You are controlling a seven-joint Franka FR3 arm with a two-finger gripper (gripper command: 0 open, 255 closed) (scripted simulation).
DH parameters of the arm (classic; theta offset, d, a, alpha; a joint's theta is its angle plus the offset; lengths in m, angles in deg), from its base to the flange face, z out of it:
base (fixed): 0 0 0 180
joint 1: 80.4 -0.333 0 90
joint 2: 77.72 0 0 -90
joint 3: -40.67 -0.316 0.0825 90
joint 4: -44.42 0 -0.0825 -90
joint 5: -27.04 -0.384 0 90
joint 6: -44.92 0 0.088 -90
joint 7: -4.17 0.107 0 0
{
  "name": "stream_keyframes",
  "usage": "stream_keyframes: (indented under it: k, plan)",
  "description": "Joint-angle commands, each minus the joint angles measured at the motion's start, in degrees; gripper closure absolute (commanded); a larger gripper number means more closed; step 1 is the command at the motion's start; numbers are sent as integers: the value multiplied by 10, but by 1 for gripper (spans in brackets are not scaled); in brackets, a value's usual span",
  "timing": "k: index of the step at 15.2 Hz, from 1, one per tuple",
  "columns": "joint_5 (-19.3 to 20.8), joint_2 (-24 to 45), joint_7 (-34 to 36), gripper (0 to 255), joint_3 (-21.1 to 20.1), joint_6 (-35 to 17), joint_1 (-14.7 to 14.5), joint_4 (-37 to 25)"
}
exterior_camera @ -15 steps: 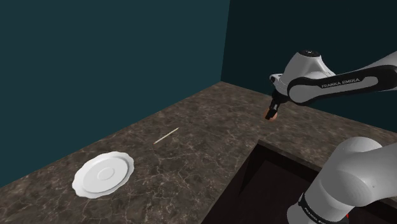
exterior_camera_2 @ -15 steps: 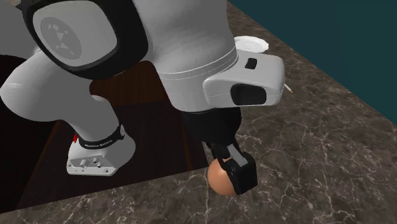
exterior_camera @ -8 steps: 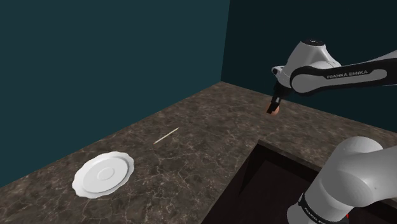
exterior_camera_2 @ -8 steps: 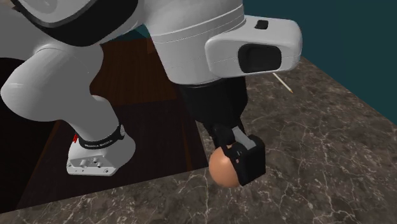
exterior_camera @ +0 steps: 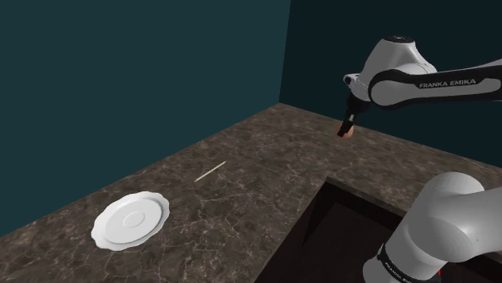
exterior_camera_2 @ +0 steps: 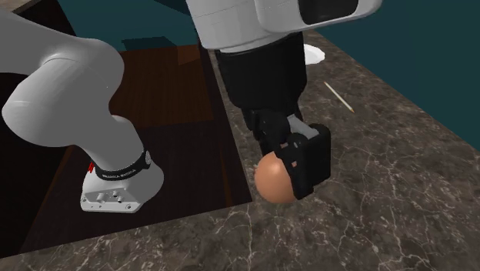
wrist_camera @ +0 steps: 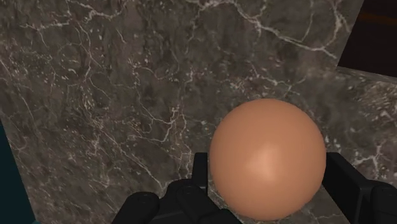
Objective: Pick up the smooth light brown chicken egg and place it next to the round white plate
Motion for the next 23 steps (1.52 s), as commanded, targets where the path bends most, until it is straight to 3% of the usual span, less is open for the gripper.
stream_keyframes:
  k: [1,12,23]
  plan:
    - [-10,-9,31,255,-30,4,-9,13]
    - [-86,7,202,255,-190,23,-88,21]
    - [-145,122,363,255,-332,29,-154,-64]
